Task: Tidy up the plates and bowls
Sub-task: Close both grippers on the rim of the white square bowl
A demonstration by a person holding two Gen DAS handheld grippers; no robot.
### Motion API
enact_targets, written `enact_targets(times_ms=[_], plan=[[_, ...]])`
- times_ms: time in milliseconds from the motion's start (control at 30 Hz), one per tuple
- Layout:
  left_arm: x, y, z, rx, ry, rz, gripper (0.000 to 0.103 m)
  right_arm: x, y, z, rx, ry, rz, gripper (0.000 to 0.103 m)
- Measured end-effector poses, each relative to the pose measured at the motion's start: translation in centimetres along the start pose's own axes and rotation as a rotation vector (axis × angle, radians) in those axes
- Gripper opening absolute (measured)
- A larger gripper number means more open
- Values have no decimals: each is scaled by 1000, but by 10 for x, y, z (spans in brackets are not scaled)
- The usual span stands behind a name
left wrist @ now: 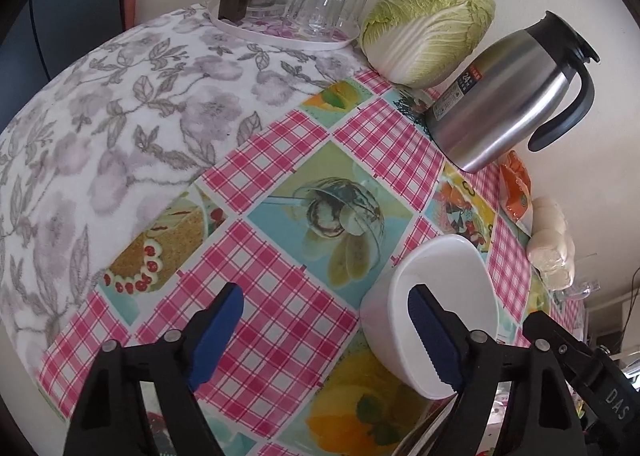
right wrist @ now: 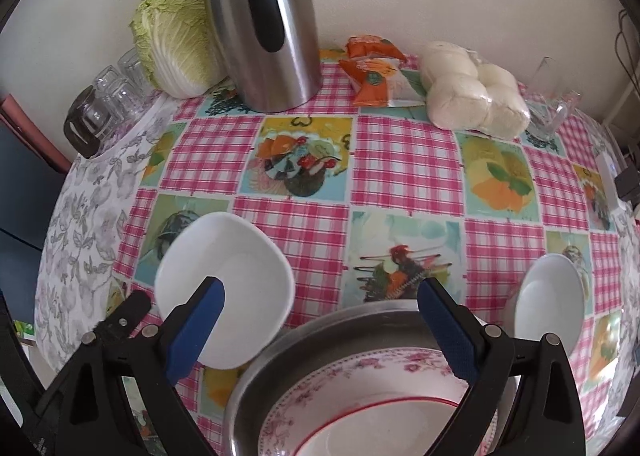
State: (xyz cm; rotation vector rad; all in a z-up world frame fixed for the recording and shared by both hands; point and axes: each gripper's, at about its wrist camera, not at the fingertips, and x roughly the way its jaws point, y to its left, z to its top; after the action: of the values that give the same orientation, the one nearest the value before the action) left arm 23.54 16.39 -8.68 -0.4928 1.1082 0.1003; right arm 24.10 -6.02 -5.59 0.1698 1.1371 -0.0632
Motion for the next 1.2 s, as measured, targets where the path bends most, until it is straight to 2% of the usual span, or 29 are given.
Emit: enact_targets(times_ms=[67,133,200,367,400,500,633,1000,1133,1200], plan=[[4,0,0,1,5,1,84,4,5,1,-23,3,-18,94],[9,-1,1,3,21,-21,79,11,10,2,-47,20,-48,83],[14,-2,2,8,36,-48,73,18,11,3,-47,44,-57,65],[22,-6,2,16,52,-66,60,34,12,4,-52,74,-69,47],[23,-5,2,14,58,-81,58,36,12,4,-50,81,-71,41],[27,-6,3,10,71,-112,50,42,12,5,-48,99,-58,32],[31,-13,3,28,79,-103,43,48,19,7,-70,115,-61,25],[53,-16,3,15,141,-92,43,74,26,6,-89,197,-72,20],[57,-17,0,20,149,-81,44,76,28,6,-90,199,-62,17],[57,-18,-1,26,152,-78,41,75,29,5,-93,196,-63,17]])
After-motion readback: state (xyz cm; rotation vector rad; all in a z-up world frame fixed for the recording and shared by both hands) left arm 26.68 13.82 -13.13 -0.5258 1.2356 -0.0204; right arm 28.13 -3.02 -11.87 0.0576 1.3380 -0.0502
